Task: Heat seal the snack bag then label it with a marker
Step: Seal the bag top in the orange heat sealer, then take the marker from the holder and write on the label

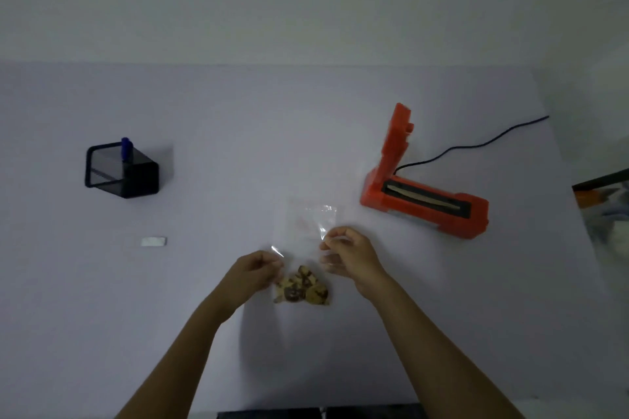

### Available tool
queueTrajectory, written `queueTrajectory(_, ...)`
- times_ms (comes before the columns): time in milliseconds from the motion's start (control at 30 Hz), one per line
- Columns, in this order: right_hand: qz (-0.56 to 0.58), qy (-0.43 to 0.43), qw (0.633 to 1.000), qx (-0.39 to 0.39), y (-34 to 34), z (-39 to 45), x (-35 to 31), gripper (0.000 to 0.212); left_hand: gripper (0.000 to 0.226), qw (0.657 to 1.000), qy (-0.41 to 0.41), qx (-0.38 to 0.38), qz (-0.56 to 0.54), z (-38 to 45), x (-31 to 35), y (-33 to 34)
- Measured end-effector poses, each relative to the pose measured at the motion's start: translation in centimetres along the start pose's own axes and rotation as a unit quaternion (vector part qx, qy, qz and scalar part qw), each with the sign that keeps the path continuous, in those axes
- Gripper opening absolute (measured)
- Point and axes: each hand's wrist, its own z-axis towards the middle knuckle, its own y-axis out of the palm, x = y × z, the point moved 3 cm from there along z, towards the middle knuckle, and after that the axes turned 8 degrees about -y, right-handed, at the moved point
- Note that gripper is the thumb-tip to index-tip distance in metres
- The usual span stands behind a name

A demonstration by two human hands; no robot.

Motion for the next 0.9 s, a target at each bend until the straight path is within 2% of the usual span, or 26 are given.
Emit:
queueTrajectory(100,-0.047,-0.032,0.997,0.043,2.4,0.8,0.8,0.009,0.006,0.999,-0.012,0.047,0.016,1.2,-0.7,-2.0)
queueTrajectory(167,-0.113,-0.072,0.986,0.095,3.2,1.4,1.2,0.015,0.008,0.991,0.004,0.088,0.103,2.0,-0.8,-2.8)
queueTrajectory(267,-0.289,-0.123,0.937,0.153,4.0,1.7,0.7,0.007,0.021,0.965,0.048,0.135,0.220,2.1,-0.1,-3.0)
queueTrajectory(367,-0.431,-0.142,0.866,0.210,5.8,1.5,-0.9,0.056,0.034,0.953,0.090,0.190,0.219,0.6,0.6,-5.3)
queueTrajectory(400,-0.436,-0.168,0.858,0.212,7.1,1.4,-1.8,0.063,0.031,0.942,0.138,0.236,0.196,-0.4,1.0,-6.9)
queueTrajectory(467,-0.393,-0.228,0.875,0.164,11.2,1.7,-4.2,0.064,0.028,0.888,0.247,0.352,0.161,-2.7,1.5,-11.2)
queueTrajectory(533,-0.360,-0.276,0.888,0.079,16.7,2.2,-6.3,0.057,0.034,0.835,0.286,0.441,0.161,-3.8,1.0,-16.0)
queueTrajectory(567,-0.354,-0.301,0.884,0.044,19.7,2.6,-7.3,0.055,0.040,0.821,0.280,0.466,0.174,-3.8,0.6,-18.4)
queueTrajectory(633,-0.348,-0.344,0.872,-0.003,25.4,3.5,-9.0,0.054,0.051,0.818,0.248,0.472,0.216,-3.4,-0.2,-22.4)
queueTrajectory(700,-0.361,-0.371,0.855,-0.021,30.2,4.5,-10.0,0.055,0.059,0.827,0.216,0.443,0.270,-2.7,-0.8,-24.8)
queueTrajectory(800,-0.385,-0.380,0.841,-0.012,35.0,5.9,-10.7,0.060,0.061,0.817,0.191,0.405,0.363,-1.8,-1.6,-26.5)
queueTrajectory(900,-0.392,-0.373,0.840,0.020,37.0,7.3,-10.8,0.060,0.059,0.803,0.190,0.381,0.418,-0.9,-2.5,-27.0)
